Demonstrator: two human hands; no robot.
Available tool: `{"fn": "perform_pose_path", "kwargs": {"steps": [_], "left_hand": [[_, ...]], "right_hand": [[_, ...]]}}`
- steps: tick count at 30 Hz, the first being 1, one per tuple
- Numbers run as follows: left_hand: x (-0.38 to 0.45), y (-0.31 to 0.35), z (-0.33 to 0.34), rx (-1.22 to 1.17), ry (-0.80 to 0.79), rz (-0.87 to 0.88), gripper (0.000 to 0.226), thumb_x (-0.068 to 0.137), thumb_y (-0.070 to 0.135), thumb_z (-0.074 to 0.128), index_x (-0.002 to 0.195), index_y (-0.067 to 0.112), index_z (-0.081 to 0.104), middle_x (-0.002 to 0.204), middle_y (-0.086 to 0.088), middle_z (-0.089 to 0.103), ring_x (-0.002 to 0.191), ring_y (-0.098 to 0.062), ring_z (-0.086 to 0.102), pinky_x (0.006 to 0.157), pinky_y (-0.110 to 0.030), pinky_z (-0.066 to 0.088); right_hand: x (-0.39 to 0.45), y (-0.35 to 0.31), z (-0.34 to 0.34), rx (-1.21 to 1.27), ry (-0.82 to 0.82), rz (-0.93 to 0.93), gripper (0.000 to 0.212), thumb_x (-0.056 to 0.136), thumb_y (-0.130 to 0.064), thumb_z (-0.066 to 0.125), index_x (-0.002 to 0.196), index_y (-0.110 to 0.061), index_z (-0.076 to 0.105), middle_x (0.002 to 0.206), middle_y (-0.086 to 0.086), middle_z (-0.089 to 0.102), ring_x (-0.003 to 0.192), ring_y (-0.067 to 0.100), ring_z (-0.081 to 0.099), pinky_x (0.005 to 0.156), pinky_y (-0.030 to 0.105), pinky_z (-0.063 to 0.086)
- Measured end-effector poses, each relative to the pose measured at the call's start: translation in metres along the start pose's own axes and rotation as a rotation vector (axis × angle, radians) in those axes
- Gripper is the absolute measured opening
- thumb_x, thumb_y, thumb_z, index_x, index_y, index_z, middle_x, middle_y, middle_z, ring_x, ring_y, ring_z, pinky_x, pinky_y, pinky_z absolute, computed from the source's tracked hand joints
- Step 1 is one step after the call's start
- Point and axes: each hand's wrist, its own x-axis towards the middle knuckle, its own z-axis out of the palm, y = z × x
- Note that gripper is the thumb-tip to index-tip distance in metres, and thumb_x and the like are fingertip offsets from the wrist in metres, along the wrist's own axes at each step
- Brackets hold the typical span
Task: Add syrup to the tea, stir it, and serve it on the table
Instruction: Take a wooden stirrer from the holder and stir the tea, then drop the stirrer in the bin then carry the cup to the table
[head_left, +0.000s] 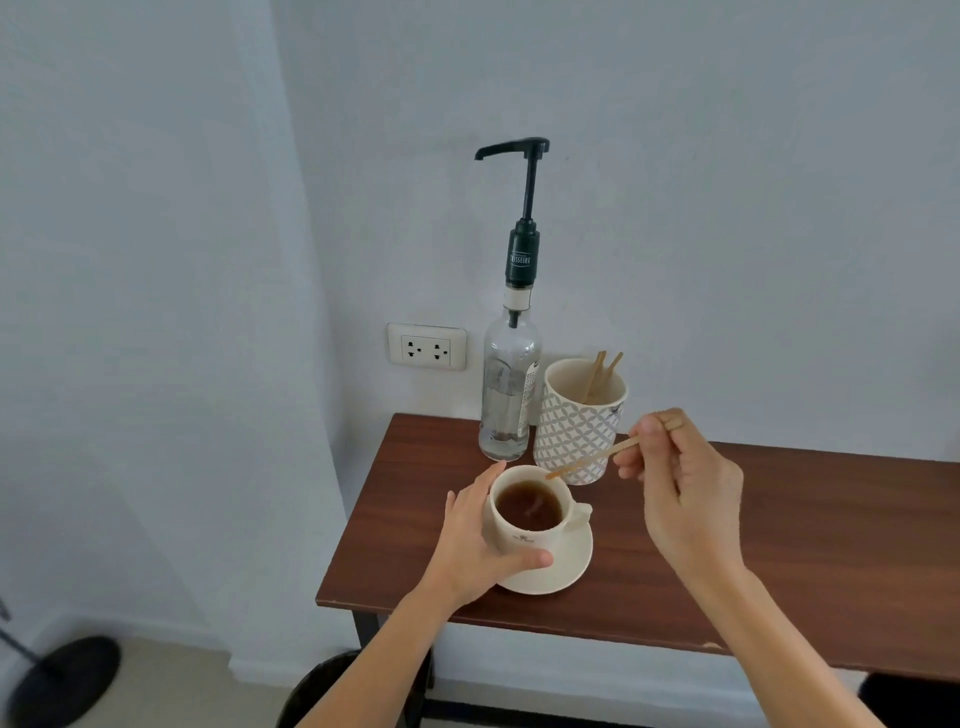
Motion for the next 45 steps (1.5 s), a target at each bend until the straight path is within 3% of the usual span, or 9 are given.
{"fn": "perform_pose_path", "kwargs": {"steps": [5,9,11,16,21,29,34,39,45], "left_hand": [[-0.007,-0.003,-0.005,-0.073,0.054,-0.005,0.103,0.055,0.080,0.077,0.142,0.053,0.027,0.137,0.031,0.049,0.132,0.008,0.038,0.121,-0.039,0.025],[-0.015,-0.012,-0.040,-0.151,0.284,0.015,0.087,0.073,0.077,0.064,0.146,0.036,0.040,0.144,0.024,0.049,0.135,0.009,0.041,0.103,-0.001,0.031],[-0.020,-0.027,-0.075,-0.190,0.471,-0.010,0.071,0.084,0.071,0.056,0.143,0.033,0.045,0.140,0.026,0.050,0.131,0.016,0.041,0.098,0.005,0.030],[-0.029,-0.114,-0.184,-0.111,0.707,-0.203,0.057,0.101,0.044,0.046,0.150,0.017,0.037,0.151,0.003,0.043,0.141,-0.010,0.038,0.113,-0.024,0.028],[-0.031,-0.220,-0.256,0.062,0.544,-0.516,0.062,0.106,0.032,0.041,0.156,0.003,0.020,0.163,-0.021,0.019,0.150,-0.036,0.021,0.122,-0.050,0.025],[0.022,-0.281,-0.274,0.225,0.354,-0.475,0.084,0.103,0.054,0.033,0.157,0.018,-0.020,0.162,-0.016,-0.032,0.155,-0.036,-0.011,0.120,-0.064,0.007],[0.046,-0.301,-0.263,0.303,0.319,-0.495,0.093,0.101,0.059,0.034,0.153,0.013,-0.027,0.160,-0.022,-0.034,0.153,-0.035,-0.022,0.119,-0.064,-0.002],[0.059,-0.302,-0.252,0.331,0.349,-0.581,0.095,0.101,0.054,0.038,0.153,0.007,-0.025,0.161,-0.027,-0.028,0.153,-0.039,-0.019,0.121,-0.062,0.001],[0.057,-0.301,-0.256,0.283,0.318,-0.569,0.097,0.100,0.057,0.037,0.152,0.007,-0.027,0.160,-0.028,-0.031,0.152,-0.040,-0.021,0.120,-0.063,0.001]], "right_hand": [[0.008,0.005,-0.002,0.001,0.044,0.159,0.030,0.104,-0.027,0.045,0.079,-0.020,0.061,0.059,-0.002,0.071,0.060,0.008,0.070,0.058,0.020,0.053],[0.020,-0.009,-0.005,0.688,0.257,0.630,0.031,0.105,-0.023,0.046,0.078,-0.018,0.061,0.056,0.001,0.072,0.052,0.012,0.066,0.052,0.019,0.053],[0.012,-0.021,0.005,0.886,0.249,0.779,0.030,0.105,-0.023,0.046,0.080,-0.015,0.060,0.056,0.000,0.071,0.058,0.015,0.064,0.054,0.022,0.053],[-0.040,-0.085,0.087,0.965,0.157,0.894,0.034,0.105,-0.026,0.047,0.079,-0.013,0.063,0.056,0.003,0.072,0.050,0.011,0.070,0.049,0.019,0.059],[-0.108,-0.135,0.206,0.689,0.006,0.888,0.035,0.105,-0.018,0.044,0.080,-0.003,0.063,0.052,0.010,0.070,0.042,0.015,0.067,0.039,0.022,0.056],[-0.209,-0.122,0.344,0.162,-0.265,0.921,0.026,0.101,-0.017,0.056,0.082,-0.014,0.073,0.064,0.000,0.075,0.057,0.007,0.070,0.060,0.027,0.061],[-0.243,-0.073,0.394,-0.100,-0.388,0.921,0.024,0.102,-0.024,0.055,0.085,-0.019,0.071,0.066,-0.004,0.073,0.062,0.001,0.071,0.072,0.036,0.064],[-0.267,-0.041,0.419,-0.205,-0.607,1.038,0.042,0.105,-0.032,0.048,0.139,-0.010,0.054,0.118,0.011,0.073,0.098,0.026,0.074,0.099,0.044,0.054],[-0.274,-0.051,0.410,-0.236,-0.568,1.018,0.035,0.105,-0.026,0.045,0.135,-0.010,0.056,0.112,0.009,0.076,0.093,0.020,0.074,0.098,0.041,0.053]]}}
